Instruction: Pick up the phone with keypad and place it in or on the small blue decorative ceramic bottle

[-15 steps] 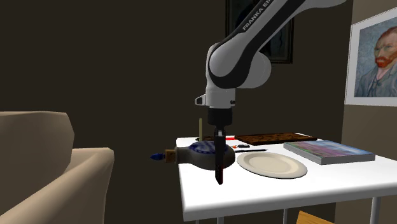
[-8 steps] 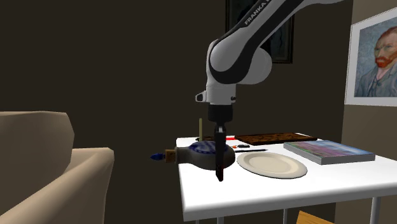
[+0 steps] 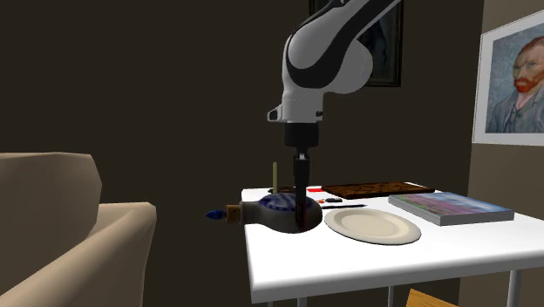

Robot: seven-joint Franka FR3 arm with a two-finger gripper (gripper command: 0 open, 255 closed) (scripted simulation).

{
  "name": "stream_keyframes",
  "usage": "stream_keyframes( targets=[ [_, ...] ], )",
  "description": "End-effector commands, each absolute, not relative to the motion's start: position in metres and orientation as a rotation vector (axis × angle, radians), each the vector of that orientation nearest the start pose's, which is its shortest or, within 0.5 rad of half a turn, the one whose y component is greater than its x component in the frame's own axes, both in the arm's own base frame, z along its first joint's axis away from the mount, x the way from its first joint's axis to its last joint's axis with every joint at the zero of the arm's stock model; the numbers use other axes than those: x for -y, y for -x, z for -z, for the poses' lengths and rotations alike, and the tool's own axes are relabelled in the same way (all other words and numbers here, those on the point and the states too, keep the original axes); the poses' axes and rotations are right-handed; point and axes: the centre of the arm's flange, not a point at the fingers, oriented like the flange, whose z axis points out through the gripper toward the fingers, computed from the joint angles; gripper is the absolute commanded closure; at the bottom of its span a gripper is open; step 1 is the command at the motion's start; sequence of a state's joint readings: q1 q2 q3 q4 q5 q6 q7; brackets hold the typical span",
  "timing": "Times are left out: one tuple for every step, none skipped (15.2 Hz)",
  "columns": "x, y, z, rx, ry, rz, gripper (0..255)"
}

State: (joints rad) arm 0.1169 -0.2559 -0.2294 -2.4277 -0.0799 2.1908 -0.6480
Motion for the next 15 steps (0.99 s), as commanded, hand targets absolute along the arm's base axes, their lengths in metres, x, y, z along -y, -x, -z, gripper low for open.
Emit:
stream_keyframes(
  targets=[
    [0.054, -0.45, -0.412, 0.915, 3.018, 0.015, 255],
    [0.054, -0.45, -0.417, 0.915, 3.018, 0.015, 255],
    [0.054, -0.45, -0.422, 0.915, 3.018, 0.015, 255],
    [0.054, -0.45, -0.428, 0.915, 3.018, 0.015, 255],
    [0.054, -0.45, -0.433, 0.915, 3.018, 0.015, 255],
    [0.054, -0.45, -0.438, 0.915, 3.018, 0.015, 255],
    [0.054, -0.45, -0.444, 0.915, 3.018, 0.015, 255],
    [0.054, -0.45, -0.449, 0.915, 3.018, 0.015, 255],
    [0.054, -0.45, -0.454, 0.915, 3.018, 0.015, 255],
    [0.054, -0.45, -0.459, 0.915, 3.018, 0.015, 255],
    [0.054, -0.45, -0.465, 0.915, 3.018, 0.015, 255],
    [0.054, -0.45, -0.47, 0.915, 3.018, 0.015, 255],
    [0.054, -0.45, -0.475, 0.915, 3.018, 0.015, 255],
    [0.054, -0.45, -0.48, 0.915, 3.018, 0.015, 255],
    [0.054, -0.45, -0.486, 0.915, 3.018, 0.015, 255]
  ],
)
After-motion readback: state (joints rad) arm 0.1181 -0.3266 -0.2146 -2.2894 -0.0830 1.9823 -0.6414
